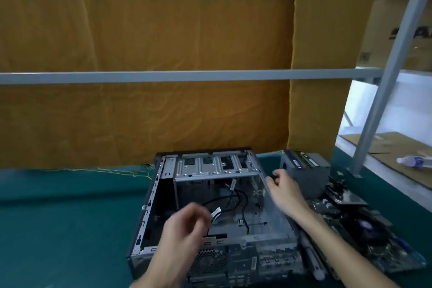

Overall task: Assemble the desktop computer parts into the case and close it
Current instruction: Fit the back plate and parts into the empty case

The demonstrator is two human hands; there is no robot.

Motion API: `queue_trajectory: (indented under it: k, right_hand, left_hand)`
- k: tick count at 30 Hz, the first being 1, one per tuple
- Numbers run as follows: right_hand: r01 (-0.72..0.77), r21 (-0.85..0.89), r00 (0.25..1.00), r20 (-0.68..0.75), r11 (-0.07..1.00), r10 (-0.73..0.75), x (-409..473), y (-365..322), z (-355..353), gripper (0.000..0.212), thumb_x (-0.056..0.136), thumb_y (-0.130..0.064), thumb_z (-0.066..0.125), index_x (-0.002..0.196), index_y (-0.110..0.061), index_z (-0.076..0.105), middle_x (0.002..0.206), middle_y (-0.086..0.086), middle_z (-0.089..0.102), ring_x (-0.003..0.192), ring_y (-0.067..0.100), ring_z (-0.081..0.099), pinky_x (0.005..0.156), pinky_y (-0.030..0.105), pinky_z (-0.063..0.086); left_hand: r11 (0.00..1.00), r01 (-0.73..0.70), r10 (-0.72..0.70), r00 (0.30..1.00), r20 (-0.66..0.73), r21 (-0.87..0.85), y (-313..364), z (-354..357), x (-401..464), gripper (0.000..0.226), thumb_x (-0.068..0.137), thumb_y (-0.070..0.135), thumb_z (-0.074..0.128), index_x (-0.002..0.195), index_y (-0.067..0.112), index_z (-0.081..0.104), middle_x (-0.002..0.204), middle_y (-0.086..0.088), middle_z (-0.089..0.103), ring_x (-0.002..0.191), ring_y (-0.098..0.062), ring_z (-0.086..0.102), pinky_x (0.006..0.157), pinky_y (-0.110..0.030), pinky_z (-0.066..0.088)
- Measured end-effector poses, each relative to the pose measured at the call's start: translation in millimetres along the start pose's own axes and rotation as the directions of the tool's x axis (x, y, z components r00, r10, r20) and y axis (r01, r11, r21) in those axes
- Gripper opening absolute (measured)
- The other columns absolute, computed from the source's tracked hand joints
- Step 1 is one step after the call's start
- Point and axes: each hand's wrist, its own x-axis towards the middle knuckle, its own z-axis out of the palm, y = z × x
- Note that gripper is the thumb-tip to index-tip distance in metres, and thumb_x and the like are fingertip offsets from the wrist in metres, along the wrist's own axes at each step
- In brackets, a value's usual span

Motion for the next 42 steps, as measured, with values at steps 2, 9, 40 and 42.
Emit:
queue_trajectory:
  k: [2, 9, 40, 42]
  right_hand:
    - [-0.057, -0.132, 0.988, 0.135, 0.990, 0.075, 23.8, -7.8, 11.6, 0.043, 0.109, -0.041, 0.038, 0.138, -0.010, 0.042, 0.103, 0.004, 0.062, 0.080, 0.018, 0.065, 0.064, 0.035, 0.051]
    - [-0.076, -0.235, 0.986, 0.128, 0.969, 0.109, 45.7, -0.5, 34.9, 0.034, 0.111, -0.034, 0.030, 0.130, -0.010, 0.043, 0.091, 0.002, 0.059, 0.079, 0.022, 0.063, 0.068, 0.040, 0.051]
    - [-0.153, 0.104, 0.984, 0.106, 0.983, 0.142, 51.4, 22.0, 37.2, 0.040, 0.112, -0.032, 0.026, 0.143, -0.018, 0.048, 0.122, 0.001, 0.057, 0.090, 0.008, 0.047, 0.087, 0.031, 0.035]
    - [-0.149, 0.097, 0.985, 0.098, 0.984, 0.140, 51.4, 22.4, 37.4, 0.040, 0.112, -0.032, 0.027, 0.144, -0.020, 0.048, 0.109, -0.004, 0.052, 0.085, 0.004, 0.046, 0.086, 0.031, 0.034]
  left_hand:
    - [0.993, 0.082, -0.094, 0.985, 0.144, 0.087, -2.1, 15.5, 42.0, 0.024, 0.098, 0.018, 0.053, 0.090, 0.032, 0.070, 0.087, 0.002, 0.072, 0.077, -0.018, 0.066, 0.070, -0.032, 0.053]
    - [0.864, 0.229, -0.447, 0.757, 0.476, 0.448, -50.8, 77.1, 151.1, 0.035, 0.096, 0.020, 0.053, 0.063, 0.016, 0.046, 0.054, 0.006, 0.047, 0.048, -0.009, 0.041, 0.053, -0.023, 0.034]
    - [0.685, 0.699, -0.546, 0.679, 0.492, -0.204, -72.1, 147.9, 169.6, 0.018, 0.104, 0.000, 0.050, 0.090, -0.001, 0.063, 0.082, -0.013, 0.069, 0.067, -0.020, 0.060, 0.072, -0.032, 0.053]
    - [0.702, 0.685, -0.527, 0.684, 0.505, -0.195, -72.9, 146.8, 172.1, 0.018, 0.104, 0.002, 0.051, 0.092, 0.000, 0.064, 0.086, -0.015, 0.067, 0.072, -0.023, 0.059, 0.074, -0.035, 0.049]
